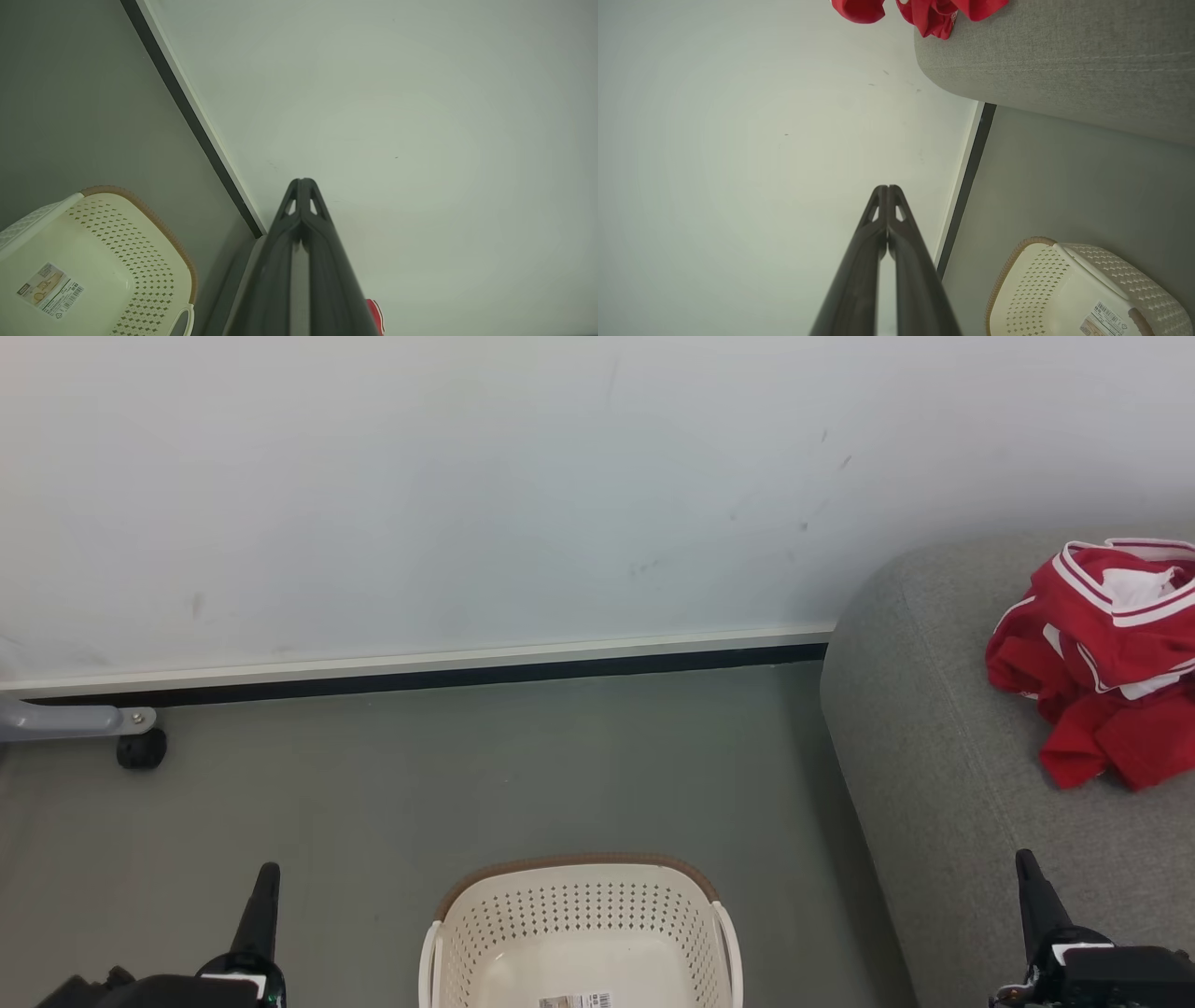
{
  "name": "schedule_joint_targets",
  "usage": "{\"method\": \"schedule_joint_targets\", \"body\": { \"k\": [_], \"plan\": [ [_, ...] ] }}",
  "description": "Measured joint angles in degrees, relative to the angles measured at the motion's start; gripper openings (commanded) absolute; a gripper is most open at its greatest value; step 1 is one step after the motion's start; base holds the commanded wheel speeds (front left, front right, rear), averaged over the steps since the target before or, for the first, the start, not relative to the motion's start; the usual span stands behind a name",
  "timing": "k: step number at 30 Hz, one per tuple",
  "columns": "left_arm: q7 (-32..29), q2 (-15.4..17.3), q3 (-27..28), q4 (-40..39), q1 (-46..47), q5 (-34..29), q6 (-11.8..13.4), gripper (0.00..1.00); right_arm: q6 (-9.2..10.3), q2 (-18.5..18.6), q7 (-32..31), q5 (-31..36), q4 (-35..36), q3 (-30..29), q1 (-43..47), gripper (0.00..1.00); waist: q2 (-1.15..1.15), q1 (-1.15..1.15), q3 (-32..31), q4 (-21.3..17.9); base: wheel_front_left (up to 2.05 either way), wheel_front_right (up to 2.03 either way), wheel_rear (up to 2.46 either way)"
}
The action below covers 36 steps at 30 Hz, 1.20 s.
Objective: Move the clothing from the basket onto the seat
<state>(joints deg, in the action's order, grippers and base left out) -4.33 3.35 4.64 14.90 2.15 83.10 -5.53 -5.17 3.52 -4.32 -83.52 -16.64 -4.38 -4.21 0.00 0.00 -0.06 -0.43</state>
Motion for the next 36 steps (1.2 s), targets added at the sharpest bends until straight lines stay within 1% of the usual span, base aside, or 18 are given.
{"method": "schedule_joint_targets", "body": {
  "k": [4, 11, 13, 36],
  "plan": [
    [-0.6, -0.2, 0.1, 0.7, 0.1, 2.5, -0.2, 0.0, -0.49, -0.3, -0.7, -2.0, -0.2, -0.9, 0.0, 0.0, 0.0, 0.0, 0.0, 0.1, 0.0, 0.0, 0.0],
    [-2.0, -0.8, 0.5, 1.6, 2.2, 7.4, -1.1, 0.0, -1.48, -0.9, -2.0, -7.5, -0.5, -3.0, -0.5, 0.0, 0.0, 0.0, 0.2, 0.4, 0.0, 0.0, 0.0],
    [-2.2, -1.0, 0.5, 1.7, 2.4, 8.3, -1.5, 0.0, -1.65, -0.9, -2.2, -7.9, -0.5, -3.2, -0.8, 0.0, 0.0, 0.0, 0.2, 0.4, 0.0, 0.0, 0.0],
    [-2.1, -1.0, 0.5, 1.9, 2.4, 8.6, -1.5, 0.0, -1.72, -1.0, -2.2, -7.9, -0.5, -3.3, -1.1, 0.0, 0.0, -0.01, 0.2, 0.4, 0.0, 0.0, 0.0]
  ]
}}
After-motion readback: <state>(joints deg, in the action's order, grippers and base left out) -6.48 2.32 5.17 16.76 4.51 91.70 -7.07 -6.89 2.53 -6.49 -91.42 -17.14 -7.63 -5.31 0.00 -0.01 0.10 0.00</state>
